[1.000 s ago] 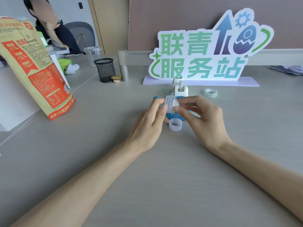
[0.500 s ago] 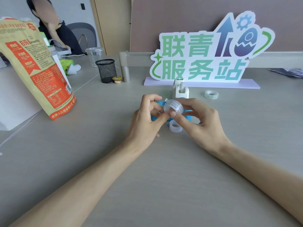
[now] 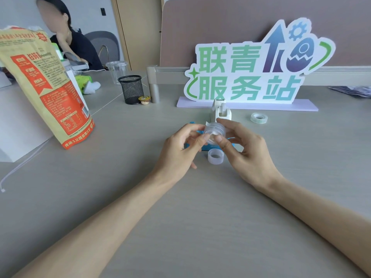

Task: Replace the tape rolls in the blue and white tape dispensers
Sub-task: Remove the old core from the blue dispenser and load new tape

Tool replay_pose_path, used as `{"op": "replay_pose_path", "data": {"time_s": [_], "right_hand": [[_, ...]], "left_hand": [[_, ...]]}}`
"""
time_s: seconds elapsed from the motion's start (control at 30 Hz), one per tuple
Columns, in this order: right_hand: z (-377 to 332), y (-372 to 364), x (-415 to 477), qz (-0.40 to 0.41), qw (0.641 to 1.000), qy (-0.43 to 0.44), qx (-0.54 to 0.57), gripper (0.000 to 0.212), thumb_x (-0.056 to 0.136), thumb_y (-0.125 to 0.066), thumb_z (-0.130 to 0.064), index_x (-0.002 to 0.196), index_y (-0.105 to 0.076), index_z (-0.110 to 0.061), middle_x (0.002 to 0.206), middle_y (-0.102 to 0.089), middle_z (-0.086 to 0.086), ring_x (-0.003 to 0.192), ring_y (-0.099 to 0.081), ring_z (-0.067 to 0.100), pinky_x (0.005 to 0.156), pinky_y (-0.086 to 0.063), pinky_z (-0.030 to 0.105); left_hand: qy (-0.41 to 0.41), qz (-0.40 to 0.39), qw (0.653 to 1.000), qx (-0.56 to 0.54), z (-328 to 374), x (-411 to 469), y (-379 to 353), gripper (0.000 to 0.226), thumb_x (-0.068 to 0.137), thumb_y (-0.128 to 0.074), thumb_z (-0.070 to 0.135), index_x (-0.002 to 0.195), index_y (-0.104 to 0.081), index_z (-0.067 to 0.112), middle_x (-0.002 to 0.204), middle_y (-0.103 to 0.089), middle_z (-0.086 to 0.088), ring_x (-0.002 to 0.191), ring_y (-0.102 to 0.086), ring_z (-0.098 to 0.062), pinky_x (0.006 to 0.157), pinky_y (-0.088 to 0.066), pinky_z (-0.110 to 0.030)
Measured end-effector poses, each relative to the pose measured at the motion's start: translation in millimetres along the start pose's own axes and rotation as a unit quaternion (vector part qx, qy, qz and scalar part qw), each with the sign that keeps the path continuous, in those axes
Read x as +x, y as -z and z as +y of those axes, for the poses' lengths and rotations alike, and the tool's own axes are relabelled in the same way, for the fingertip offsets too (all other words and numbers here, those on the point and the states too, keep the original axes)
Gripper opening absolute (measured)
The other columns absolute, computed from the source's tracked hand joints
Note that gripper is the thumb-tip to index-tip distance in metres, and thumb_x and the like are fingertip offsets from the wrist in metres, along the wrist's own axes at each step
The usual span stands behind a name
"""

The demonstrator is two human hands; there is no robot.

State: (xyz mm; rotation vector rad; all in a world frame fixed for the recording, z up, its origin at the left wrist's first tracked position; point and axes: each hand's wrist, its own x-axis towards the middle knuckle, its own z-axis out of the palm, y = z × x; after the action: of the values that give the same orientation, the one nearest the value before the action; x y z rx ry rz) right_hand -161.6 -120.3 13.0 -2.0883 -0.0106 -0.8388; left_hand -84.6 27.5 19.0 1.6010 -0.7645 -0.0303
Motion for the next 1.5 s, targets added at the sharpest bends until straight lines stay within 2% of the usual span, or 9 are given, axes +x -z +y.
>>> {"op": "replay_pose_path", "data": {"time_s": [0.17,0.4,0.5,0.7,0.77,0.93,1.13,1.3,1.5], "right_hand": [[-0.1,-1.3,0.6,-0.012,1.0,0.004,-0.01,0.04,0.088,-0.067,-0.032,0.125,-0.062,-0.018,0.103,-0.073,-0.004,0.092,-0.068,0.015,0.087,-0.055,0.034],[2.7,-0.3,1.5,0.001,0.998,0.047,-0.037,0.026,0.09,-0.067,-0.019,0.116,-0.065,-0.018,0.104,-0.068,-0.006,0.094,-0.061,0.009,0.085,-0.051,0.024],[5.3,0.0,2.0,-0.002,0.996,0.075,-0.054,0.026,0.088,-0.069,-0.012,0.113,-0.066,-0.016,0.106,-0.068,-0.004,0.095,-0.06,0.008,0.083,-0.049,0.023],[9.4,-1.8,4.5,0.038,0.994,0.084,-0.065,0.026,0.089,-0.068,-0.014,0.115,-0.065,-0.014,0.103,-0.064,-0.005,0.094,-0.058,0.01,0.084,-0.046,0.012],[11.4,-2.8,7.7,0.059,0.992,0.092,-0.069,0.025,0.09,-0.066,-0.014,0.115,-0.064,-0.013,0.102,-0.063,-0.006,0.094,-0.057,0.011,0.085,-0.046,0.014],[19.5,-5.8,23.3,0.094,0.987,0.095,-0.084,0.023,0.093,-0.061,-0.012,0.116,-0.064,-0.012,0.103,-0.061,-0.008,0.098,-0.058,0.017,0.087,-0.047,0.024],[26.3,-5.6,35.7,0.096,0.99,0.054,-0.09,0.023,0.093,-0.059,-0.012,0.116,-0.062,-0.015,0.103,-0.066,-0.003,0.099,-0.056,0.016,0.086,-0.045,0.026],[28.2,-6.6,37.4,0.072,0.994,0.014,-0.082,0.02,0.094,-0.058,-0.016,0.114,-0.062,-0.018,0.105,-0.065,-0.006,0.1,-0.054,0.013,0.086,-0.043,0.022],[28.6,-5.3,38.5,0.058,0.997,-0.031,-0.04,0.016,0.093,-0.059,-0.017,0.107,-0.061,-0.024,0.105,-0.068,-0.01,0.102,-0.058,0.012,0.086,-0.043,0.022]], "left_hand": [[-0.003,0.009,1.0,0.022,-2.1,1.4,1.0,0.009,0.085,-0.06,0.038,0.093,-0.06,0.042,0.087,-0.067,0.012,0.074,-0.061,-0.003,0.042,-0.05,-0.029],[-0.021,0.087,0.994,0.059,-1.4,3.1,2.6,0.017,0.089,-0.063,0.037,0.088,-0.066,0.021,0.087,-0.068,0.006,0.083,-0.057,-0.017,0.071,-0.045,-0.021],[-0.021,0.081,0.995,0.062,-2.0,2.4,0.9,0.015,0.087,-0.067,0.032,0.084,-0.067,0.017,0.084,-0.069,0.0,0.078,-0.055,-0.017,0.069,-0.043,-0.015],[-0.02,0.099,0.993,0.059,-7.4,9.6,1.3,0.01,0.089,-0.065,0.023,0.084,-0.068,0.016,0.079,-0.068,0.009,0.072,-0.054,-0.005,0.072,-0.045,-0.018],[-0.03,0.116,0.991,0.063,-8.3,12.8,0.0,0.01,0.09,-0.064,0.025,0.083,-0.066,0.018,0.079,-0.068,0.005,0.071,-0.054,-0.008,0.071,-0.044,-0.02],[-0.082,0.171,0.972,0.141,-14.3,23.4,-6.4,0.011,0.09,-0.061,0.031,0.08,-0.057,0.031,0.075,-0.058,0.019,0.08,-0.052,-0.013,0.071,-0.041,-0.022],[-0.076,0.167,0.967,0.174,-24.7,43.8,-13.8,0.013,0.09,-0.061,0.028,0.078,-0.057,0.026,0.081,-0.052,0.015,0.093,-0.051,-0.013,0.074,-0.037,-0.02],[-0.057,0.169,0.966,0.185,-30.9,47.0,-12.0,0.011,0.088,-0.063,0.029,0.082,-0.067,0.021,0.089,-0.055,0.005,0.096,-0.048,-0.015,0.078,-0.033,-0.006],[-0.057,0.153,0.962,0.218,-33.6,48.4,-14.1,0.013,0.087,-0.065,0.03,0.085,-0.07,0.019,0.1,-0.052,0.004,0.103,-0.042,-0.017,0.091,-0.037,-0.023]]}}
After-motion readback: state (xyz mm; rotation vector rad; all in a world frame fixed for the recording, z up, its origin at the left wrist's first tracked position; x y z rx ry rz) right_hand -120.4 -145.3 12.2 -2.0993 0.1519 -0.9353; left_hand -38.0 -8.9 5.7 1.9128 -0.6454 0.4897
